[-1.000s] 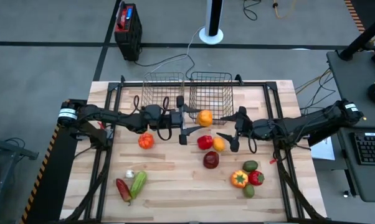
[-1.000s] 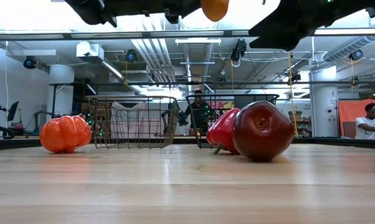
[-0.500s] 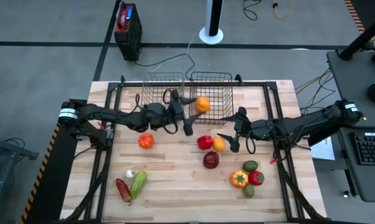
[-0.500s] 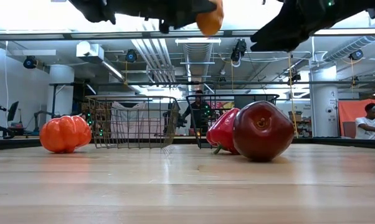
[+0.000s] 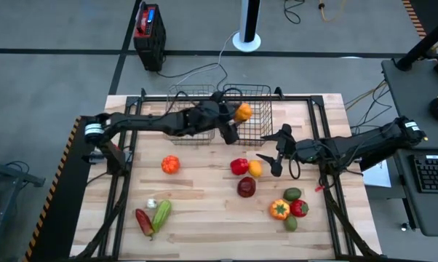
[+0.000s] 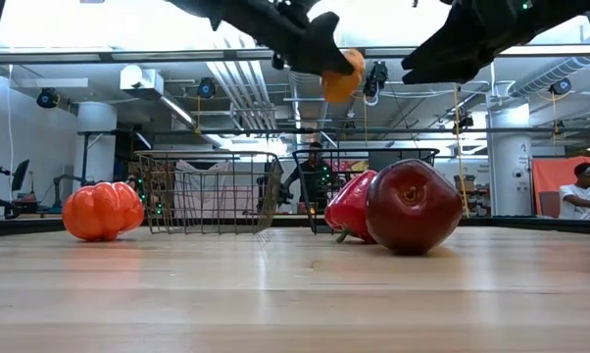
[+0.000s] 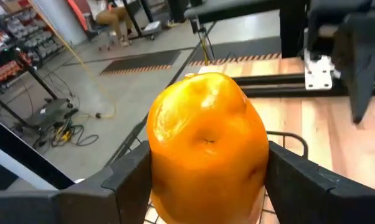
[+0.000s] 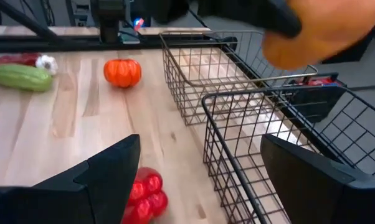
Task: Sort produce into baskets
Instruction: Put the brown potato into the black wire basket
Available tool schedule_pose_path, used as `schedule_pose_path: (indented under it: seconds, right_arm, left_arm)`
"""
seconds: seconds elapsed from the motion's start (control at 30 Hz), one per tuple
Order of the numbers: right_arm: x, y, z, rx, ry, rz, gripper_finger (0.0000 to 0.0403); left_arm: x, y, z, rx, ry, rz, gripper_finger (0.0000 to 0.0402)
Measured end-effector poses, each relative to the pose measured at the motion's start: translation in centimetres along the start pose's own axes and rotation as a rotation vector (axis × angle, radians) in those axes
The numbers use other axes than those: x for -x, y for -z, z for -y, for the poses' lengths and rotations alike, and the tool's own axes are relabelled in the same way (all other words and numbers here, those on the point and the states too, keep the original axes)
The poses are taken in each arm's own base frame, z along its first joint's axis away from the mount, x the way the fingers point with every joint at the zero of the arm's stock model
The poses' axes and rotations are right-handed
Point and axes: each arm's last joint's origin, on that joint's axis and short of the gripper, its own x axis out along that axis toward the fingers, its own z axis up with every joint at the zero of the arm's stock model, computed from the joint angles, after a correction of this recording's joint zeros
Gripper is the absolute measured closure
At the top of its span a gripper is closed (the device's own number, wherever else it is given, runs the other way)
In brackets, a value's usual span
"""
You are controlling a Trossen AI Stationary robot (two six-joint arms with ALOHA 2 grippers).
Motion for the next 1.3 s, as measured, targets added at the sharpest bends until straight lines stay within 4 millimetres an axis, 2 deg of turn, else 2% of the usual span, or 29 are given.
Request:
schedule_pose_path:
  seconds: [0.17, 0.4, 0.7, 0.9, 1.3]
  right_arm:
    - [0.4, 0.3, 0.2, -0.015, 0.003, -0.036, 0.0078]
    - [0.4, 0.5, 0.3, -0.032, 0.007, -0.056, 0.0078]
    - [0.5, 0.7, 0.3, -0.059, 0.009, -0.07, 0.0078]
    - [0.5, 0.7, 0.3, -0.06, 0.008, -0.074, 0.0078]
    - [0.5, 0.9, 0.3, -0.066, 0.009, -0.092, 0.0078]
  left_arm:
    - [-1.8, 1.7, 0.3, -0.011, -0.002, -0.052, 0.0159]
    - [-3.3, 3.3, 0.9, -0.026, 0.021, -0.184, 0.0159]
    - [-4.7, 2.9, 0.6, -0.065, 0.044, -0.342, 0.0159]
    - [-5.0, 3.0, 0.1, -0.109, 0.071, -0.513, 0.0159]
    - [-5.2, 2.9, 0.0, -0.134, 0.077, -0.515, 0.0157]
